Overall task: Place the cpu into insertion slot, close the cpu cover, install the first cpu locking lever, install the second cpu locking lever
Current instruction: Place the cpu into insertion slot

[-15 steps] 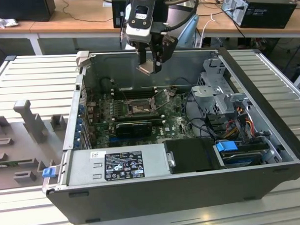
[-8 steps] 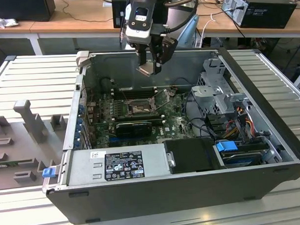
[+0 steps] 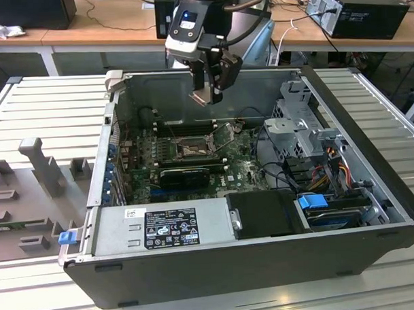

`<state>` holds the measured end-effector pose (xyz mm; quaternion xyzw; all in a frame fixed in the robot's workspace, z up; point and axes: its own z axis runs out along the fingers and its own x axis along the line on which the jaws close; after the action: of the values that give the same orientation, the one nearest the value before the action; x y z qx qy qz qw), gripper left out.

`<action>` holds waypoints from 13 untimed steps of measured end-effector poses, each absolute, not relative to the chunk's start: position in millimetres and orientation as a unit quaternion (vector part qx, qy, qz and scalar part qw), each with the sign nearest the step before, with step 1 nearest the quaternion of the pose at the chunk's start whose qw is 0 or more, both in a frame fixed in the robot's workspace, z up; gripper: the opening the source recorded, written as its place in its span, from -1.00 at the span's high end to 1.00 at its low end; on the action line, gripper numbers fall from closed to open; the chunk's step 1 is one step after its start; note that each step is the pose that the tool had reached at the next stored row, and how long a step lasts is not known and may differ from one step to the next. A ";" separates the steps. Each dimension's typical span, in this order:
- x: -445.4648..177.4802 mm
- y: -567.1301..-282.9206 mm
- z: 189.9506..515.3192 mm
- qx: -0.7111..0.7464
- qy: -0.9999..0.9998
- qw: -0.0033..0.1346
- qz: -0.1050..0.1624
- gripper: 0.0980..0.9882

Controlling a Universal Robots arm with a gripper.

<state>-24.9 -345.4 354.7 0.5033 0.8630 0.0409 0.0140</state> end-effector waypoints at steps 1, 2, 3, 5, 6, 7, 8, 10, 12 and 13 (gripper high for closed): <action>-24.9 -345.4 354.5 0.512 0.858 0.014 0.041 0.03; -24.9 -345.4 354.3 0.522 0.852 0.015 0.041 0.03; -24.9 -345.4 354.1 0.531 0.846 0.015 0.040 0.03; -24.9 -345.4 353.7 0.545 0.837 0.016 0.040 0.03; -24.9 -345.4 353.5 0.549 0.834 0.016 0.040 0.03; -24.9 -345.4 353.4 0.554 0.832 0.016 0.040 0.03; -24.9 -345.4 353.1 0.566 0.823 0.017 0.040 0.03; -24.9 -345.4 352.4 0.595 0.803 0.018 0.039 0.03; -24.9 -345.4 352.0 0.609 0.792 0.019 0.039 0.03; -25.0 -345.5 352.1 0.613 0.789 0.019 0.039 0.03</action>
<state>-25.0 -345.5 352.1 0.6133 0.7887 0.0385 0.0193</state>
